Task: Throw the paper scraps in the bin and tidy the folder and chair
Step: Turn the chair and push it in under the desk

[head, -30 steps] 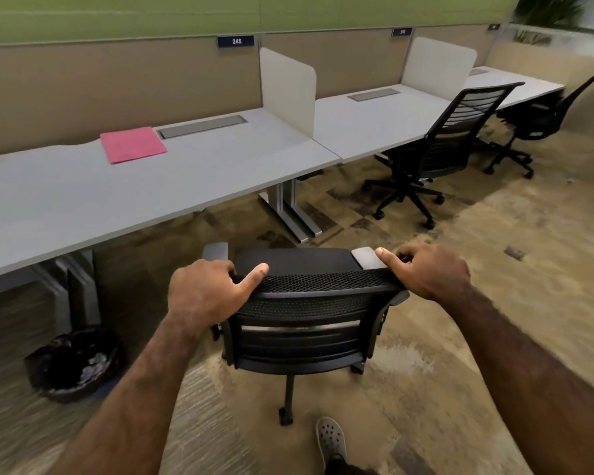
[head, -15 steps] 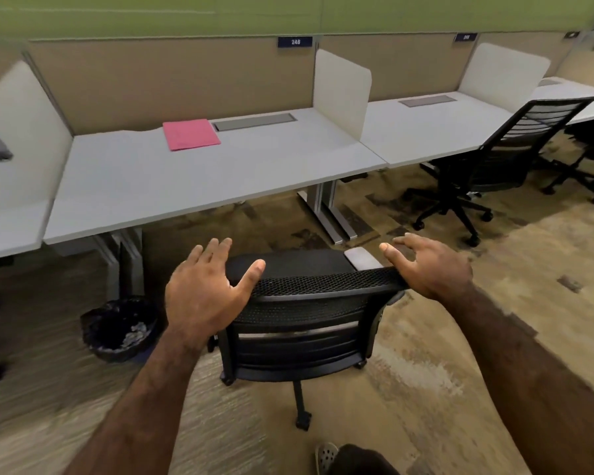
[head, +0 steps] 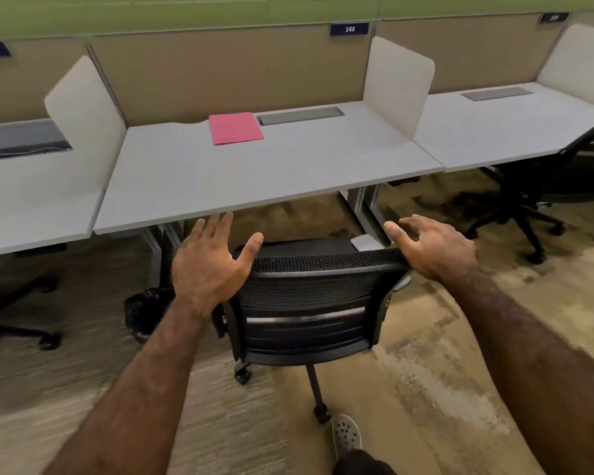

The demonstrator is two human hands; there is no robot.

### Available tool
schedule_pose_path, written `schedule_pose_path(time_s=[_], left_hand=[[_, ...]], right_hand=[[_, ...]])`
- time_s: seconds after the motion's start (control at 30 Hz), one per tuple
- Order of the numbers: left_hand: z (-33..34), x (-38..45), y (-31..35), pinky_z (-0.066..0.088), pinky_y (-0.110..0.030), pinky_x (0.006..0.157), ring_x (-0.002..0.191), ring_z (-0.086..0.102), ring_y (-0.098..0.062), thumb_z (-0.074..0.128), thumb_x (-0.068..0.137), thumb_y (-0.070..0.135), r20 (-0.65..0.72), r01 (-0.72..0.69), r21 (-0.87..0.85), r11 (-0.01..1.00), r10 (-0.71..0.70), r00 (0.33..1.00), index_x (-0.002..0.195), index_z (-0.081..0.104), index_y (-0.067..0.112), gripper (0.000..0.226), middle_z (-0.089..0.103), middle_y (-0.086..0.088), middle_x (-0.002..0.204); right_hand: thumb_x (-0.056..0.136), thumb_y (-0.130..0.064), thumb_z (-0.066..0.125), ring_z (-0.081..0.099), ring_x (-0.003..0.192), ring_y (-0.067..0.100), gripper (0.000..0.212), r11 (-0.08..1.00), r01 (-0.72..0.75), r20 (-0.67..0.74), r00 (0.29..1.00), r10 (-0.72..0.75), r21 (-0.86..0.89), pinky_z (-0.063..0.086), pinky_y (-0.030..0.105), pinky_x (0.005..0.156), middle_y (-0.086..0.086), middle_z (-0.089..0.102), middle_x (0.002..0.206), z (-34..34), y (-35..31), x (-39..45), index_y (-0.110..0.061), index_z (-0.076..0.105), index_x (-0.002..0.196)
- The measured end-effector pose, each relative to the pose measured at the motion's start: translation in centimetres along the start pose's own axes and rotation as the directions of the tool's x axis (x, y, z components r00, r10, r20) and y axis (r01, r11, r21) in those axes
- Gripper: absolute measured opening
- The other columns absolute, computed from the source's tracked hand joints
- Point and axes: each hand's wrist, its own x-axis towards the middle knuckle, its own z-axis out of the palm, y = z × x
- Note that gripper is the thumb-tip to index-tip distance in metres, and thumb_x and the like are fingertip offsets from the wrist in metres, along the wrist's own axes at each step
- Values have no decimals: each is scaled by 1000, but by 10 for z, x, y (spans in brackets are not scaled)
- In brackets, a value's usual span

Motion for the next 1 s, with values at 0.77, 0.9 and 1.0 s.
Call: schedule_pose_path(time_s=[0.77, 0.9, 1.0], left_hand=[[71, 237, -44, 18, -45, 119, 148, 17, -17, 6, 79, 87, 63, 166, 154, 974, -177, 982, 150, 31, 29, 95, 19, 1, 162], [78, 269, -47, 18, -48, 118, 147, 21, -21, 5, 82, 84, 37, 194, 165, 967, -202, 979, 147, 37, 28, 91, 23, -1, 160], [82, 288, -47, 19, -50, 118, 145, 25, -23, 8, 85, 78, 6, 208, 170, 963, -212, 977, 142, 45, 26, 85, 30, -3, 158]], right_hand=[[60, -98, -3, 55, 113, 28, 113, 974, 223, 154, 964, -215, -36, 46, 46, 85, 3, 65, 121, 77, -85, 296, -32, 61, 125], [60, -99, -1, 57, 113, 28, 111, 978, 206, 102, 973, -206, 14, 43, 47, 89, 1, 66, 123, 88, -95, 333, -34, 60, 125], [61, -98, 0, 58, 110, 28, 108, 979, 200, 103, 974, -203, 34, 43, 46, 86, 0, 67, 119, 92, -101, 353, -35, 61, 123]])
